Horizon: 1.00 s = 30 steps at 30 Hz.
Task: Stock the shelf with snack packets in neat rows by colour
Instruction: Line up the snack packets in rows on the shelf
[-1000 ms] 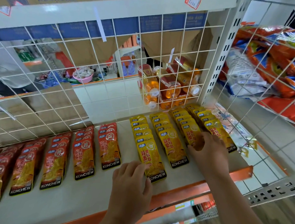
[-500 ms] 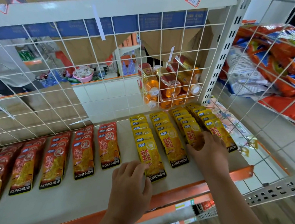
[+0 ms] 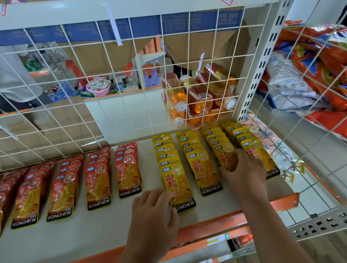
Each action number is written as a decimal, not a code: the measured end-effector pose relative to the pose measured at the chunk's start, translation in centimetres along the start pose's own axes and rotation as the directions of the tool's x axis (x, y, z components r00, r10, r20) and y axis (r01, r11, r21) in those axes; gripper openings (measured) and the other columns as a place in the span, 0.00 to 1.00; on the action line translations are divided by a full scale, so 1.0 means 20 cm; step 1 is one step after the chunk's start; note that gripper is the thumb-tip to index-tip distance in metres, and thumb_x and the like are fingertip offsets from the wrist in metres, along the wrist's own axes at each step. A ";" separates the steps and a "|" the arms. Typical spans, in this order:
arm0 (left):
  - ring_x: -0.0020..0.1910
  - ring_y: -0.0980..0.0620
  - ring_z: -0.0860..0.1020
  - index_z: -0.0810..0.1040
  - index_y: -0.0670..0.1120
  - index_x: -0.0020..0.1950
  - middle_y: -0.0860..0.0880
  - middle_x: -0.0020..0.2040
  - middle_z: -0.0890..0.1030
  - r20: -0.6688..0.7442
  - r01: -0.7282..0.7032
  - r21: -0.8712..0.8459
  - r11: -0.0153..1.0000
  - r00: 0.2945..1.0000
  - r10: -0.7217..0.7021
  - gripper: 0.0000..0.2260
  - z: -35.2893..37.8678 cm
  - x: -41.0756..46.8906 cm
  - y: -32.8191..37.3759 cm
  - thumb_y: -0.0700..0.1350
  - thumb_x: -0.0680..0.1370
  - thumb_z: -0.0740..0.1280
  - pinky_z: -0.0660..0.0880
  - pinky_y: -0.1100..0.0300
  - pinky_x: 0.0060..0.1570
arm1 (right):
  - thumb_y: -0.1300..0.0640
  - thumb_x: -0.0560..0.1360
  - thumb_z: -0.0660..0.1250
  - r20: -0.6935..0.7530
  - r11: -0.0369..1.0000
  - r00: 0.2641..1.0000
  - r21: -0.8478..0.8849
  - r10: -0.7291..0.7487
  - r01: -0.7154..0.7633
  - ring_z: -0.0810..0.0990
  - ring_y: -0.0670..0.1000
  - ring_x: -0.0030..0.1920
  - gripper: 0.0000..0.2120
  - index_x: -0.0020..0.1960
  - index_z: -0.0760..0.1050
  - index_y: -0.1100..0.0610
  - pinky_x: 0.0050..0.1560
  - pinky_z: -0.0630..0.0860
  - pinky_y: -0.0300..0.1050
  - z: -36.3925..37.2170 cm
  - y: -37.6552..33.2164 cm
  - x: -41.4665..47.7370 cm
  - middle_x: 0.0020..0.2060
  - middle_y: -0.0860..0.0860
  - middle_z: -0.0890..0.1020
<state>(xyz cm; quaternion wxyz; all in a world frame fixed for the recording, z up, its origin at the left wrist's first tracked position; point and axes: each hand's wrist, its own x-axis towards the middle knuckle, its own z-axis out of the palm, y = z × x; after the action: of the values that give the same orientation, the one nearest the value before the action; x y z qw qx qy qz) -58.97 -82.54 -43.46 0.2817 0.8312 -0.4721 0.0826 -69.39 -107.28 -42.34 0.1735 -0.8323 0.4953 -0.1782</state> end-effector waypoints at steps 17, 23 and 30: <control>0.56 0.53 0.74 0.81 0.49 0.57 0.55 0.54 0.79 -0.002 0.014 0.014 1.000 1.000 -0.014 0.14 0.00 0.00 0.00 0.48 0.74 0.64 0.63 0.60 0.58 | 0.41 0.70 0.75 -0.017 0.998 1.000 0.062 0.018 -0.017 0.72 0.61 0.61 0.31 0.68 0.72 0.53 0.62 0.71 0.58 -0.01 0.01 -0.03 0.59 0.54 0.78; 0.57 0.52 0.74 0.81 0.49 0.59 0.54 0.55 0.78 -0.014 0.026 0.006 1.000 1.000 -0.026 0.15 0.01 -0.01 0.00 0.49 0.74 0.64 0.67 0.56 0.59 | 0.42 0.70 0.75 -0.054 0.996 0.999 0.084 0.005 0.000 0.72 0.62 0.61 0.30 0.67 0.74 0.54 0.61 0.70 0.56 -0.02 0.01 -0.04 0.60 0.55 0.78; 0.68 0.47 0.72 0.75 0.51 0.70 0.51 0.67 0.75 0.043 0.075 -0.014 0.997 0.996 -0.074 0.23 0.00 -0.01 -0.01 0.55 0.76 0.66 0.66 0.51 0.68 | 0.46 0.69 0.77 -0.191 0.983 0.972 0.097 -0.136 0.156 0.76 0.63 0.55 0.26 0.61 0.77 0.59 0.57 0.72 0.56 0.02 0.00 -0.09 0.54 0.57 0.81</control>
<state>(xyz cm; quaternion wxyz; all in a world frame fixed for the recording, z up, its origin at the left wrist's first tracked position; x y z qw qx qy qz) -59.00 -82.34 -43.57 0.2810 0.8476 -0.4472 0.0508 -70.12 -105.59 -42.88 0.1597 -0.8355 0.4359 -0.2938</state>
